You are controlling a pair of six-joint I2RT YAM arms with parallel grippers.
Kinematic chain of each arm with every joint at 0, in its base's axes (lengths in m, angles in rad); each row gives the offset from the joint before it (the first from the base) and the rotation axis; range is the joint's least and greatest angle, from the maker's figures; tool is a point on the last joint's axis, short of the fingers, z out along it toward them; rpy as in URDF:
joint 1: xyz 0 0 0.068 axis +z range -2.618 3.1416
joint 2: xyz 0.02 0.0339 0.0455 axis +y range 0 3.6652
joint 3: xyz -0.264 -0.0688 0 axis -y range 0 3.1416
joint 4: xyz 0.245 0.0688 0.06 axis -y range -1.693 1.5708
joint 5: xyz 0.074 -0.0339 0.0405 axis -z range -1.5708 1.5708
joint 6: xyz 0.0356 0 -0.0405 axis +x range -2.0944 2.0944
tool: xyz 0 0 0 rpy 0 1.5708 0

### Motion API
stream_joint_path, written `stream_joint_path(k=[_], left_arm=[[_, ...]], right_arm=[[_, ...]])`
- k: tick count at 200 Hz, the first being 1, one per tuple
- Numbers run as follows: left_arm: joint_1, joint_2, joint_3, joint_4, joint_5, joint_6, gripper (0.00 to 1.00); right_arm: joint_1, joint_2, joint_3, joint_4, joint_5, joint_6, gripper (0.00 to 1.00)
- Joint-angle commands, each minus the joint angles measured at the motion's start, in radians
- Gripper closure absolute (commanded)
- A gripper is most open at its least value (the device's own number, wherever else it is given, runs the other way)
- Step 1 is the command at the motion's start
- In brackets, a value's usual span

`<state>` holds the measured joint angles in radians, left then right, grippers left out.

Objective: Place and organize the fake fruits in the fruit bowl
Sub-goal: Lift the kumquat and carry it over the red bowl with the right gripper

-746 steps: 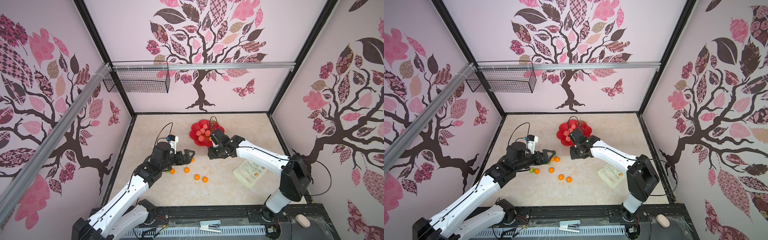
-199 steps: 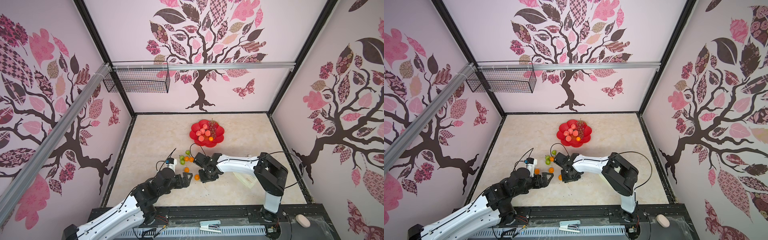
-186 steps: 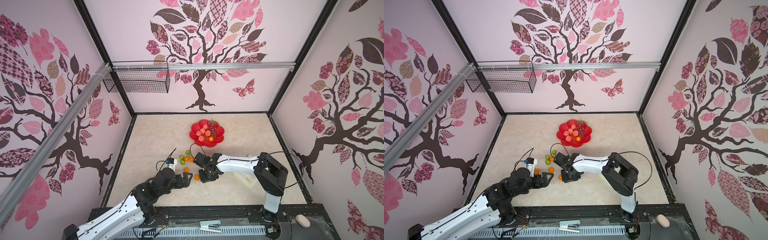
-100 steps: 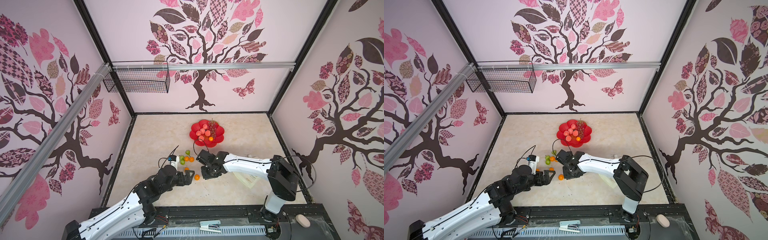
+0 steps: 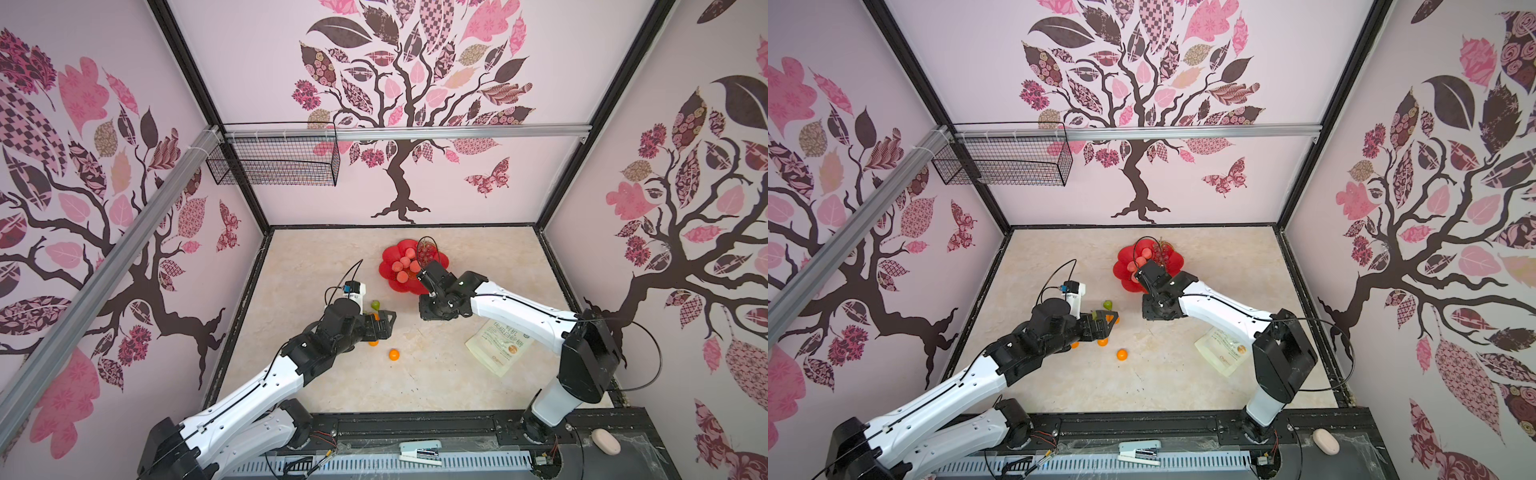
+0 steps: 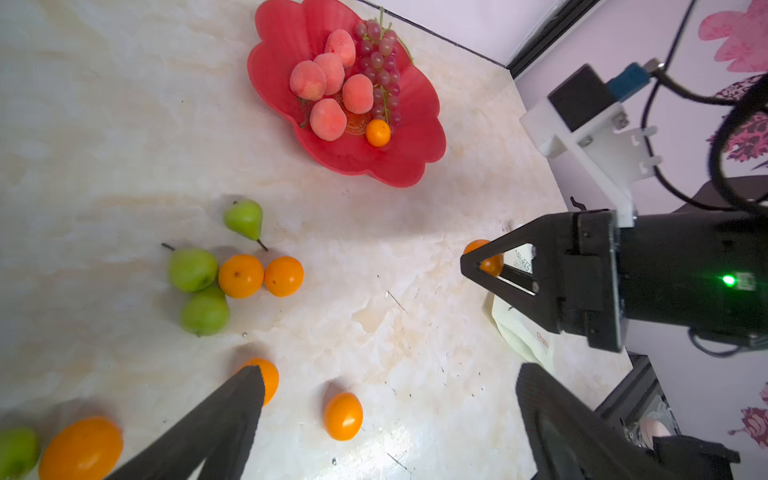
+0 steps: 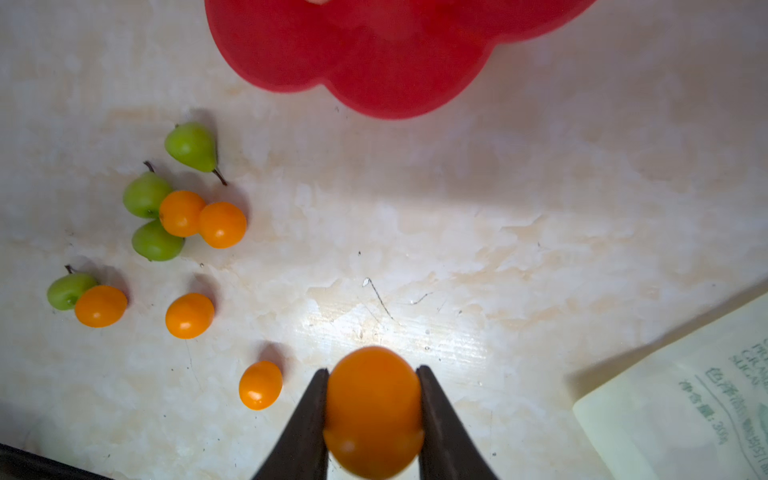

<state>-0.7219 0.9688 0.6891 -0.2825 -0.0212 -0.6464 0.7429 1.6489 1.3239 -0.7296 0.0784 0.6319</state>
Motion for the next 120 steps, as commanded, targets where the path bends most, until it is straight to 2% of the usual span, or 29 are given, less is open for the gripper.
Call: stream_joint_path(k=[1, 61, 120], left_arm=[[0.015, 0.064, 0.103, 0.046, 0.048, 0.080, 0.01], [0.047, 0.292, 0.275, 0.059, 0.116, 0.168, 0.01], [0.176, 0.427, 0.341, 0.107, 0.211, 0.118, 0.01]], right_arm=[[-0.037, 0.038, 0.070, -0.030, 0.006, -0.052, 0.67], [-0.118, 0.185, 0.240, -0.047, -0.015, -0.105, 0.68], [-0.137, 0.357, 0.424, -0.073, -0.035, -0.126, 0.68]])
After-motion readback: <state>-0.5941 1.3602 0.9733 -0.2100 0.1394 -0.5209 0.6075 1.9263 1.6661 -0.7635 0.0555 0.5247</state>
